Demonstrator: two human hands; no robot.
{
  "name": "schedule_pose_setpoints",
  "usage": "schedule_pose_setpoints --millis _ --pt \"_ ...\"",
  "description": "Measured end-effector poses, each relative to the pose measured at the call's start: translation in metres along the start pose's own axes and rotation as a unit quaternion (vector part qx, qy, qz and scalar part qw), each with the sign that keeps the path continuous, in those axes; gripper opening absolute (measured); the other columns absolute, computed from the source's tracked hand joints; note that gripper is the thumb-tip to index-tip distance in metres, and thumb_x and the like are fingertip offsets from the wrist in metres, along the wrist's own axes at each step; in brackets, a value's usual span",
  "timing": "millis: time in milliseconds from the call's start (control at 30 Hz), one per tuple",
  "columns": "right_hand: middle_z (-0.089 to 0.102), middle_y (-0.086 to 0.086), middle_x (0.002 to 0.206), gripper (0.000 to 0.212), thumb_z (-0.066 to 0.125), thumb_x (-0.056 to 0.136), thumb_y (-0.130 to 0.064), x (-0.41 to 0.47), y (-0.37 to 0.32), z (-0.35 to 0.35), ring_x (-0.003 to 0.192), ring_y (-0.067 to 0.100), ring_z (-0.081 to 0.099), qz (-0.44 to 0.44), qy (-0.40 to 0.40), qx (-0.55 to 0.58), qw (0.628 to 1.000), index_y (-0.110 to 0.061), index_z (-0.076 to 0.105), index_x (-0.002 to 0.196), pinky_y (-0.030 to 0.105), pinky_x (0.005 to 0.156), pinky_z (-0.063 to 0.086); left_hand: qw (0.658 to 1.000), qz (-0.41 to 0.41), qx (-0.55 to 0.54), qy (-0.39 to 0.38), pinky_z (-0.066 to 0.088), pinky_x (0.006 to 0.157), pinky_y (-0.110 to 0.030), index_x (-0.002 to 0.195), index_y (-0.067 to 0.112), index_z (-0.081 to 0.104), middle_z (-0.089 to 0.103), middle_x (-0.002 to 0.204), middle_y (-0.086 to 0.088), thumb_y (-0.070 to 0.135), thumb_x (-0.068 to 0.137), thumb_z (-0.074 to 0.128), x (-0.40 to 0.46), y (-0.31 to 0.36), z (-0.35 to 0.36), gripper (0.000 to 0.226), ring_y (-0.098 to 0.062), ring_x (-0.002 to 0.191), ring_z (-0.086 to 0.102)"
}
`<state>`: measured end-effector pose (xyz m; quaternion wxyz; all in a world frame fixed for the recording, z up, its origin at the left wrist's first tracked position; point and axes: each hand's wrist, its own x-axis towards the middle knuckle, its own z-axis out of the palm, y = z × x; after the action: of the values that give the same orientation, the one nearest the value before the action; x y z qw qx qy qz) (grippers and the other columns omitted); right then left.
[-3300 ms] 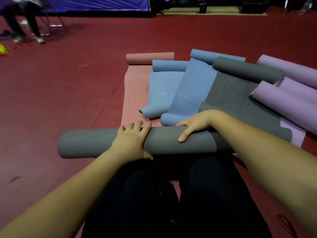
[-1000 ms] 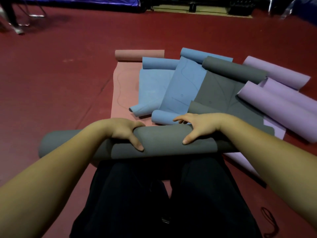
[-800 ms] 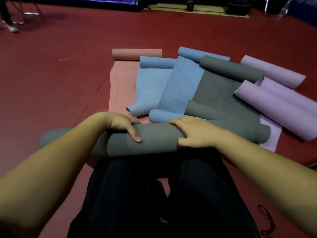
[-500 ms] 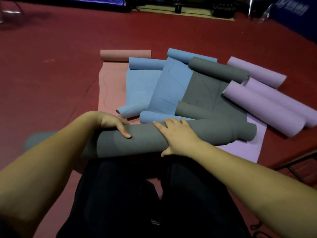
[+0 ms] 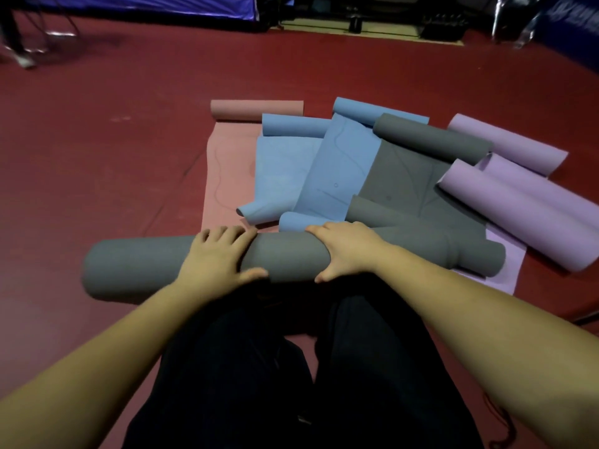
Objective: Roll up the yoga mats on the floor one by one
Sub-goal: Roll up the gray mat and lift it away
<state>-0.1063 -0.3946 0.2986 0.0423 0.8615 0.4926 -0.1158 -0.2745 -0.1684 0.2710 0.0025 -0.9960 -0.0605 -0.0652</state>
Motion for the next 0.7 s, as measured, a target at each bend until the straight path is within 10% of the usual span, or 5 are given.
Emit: schedule_pose_setpoints --millis 167,700 --pt "0.056 -0.004 0.129 0.100 0.072 0.061 -0.073 0.005 0.001 -0.004 0.116 0.021 0.056 -0.001 -0.025 0.025 0.999 -0.036 0.031 0.145 0.035 0.084 0.046 0.990 -0.003 0.120 -0.068 0.036 0.098 -0.067 0.149 0.016 0.039 0.046 0.143 -0.020 0.072 0.046 0.080 -0.009 0.005 0.010 0.125 -0.048 0.127 0.045" --pt "0.058 -0.019 0.108 0.072 0.079 0.064 -0.064 -0.017 0.024 -0.071 0.101 0.009 0.057 -0.032 -0.162 0.135 0.977 -0.042 0.048 0.125 0.031 0.092 0.045 0.988 0.052 0.057 -0.133 0.050 0.085 -0.039 0.143 0.039 0.022 0.055 0.128 0.005 0.080 0.057 0.064 0.007 0.015 -0.086 0.104 -0.025 0.112 0.055"
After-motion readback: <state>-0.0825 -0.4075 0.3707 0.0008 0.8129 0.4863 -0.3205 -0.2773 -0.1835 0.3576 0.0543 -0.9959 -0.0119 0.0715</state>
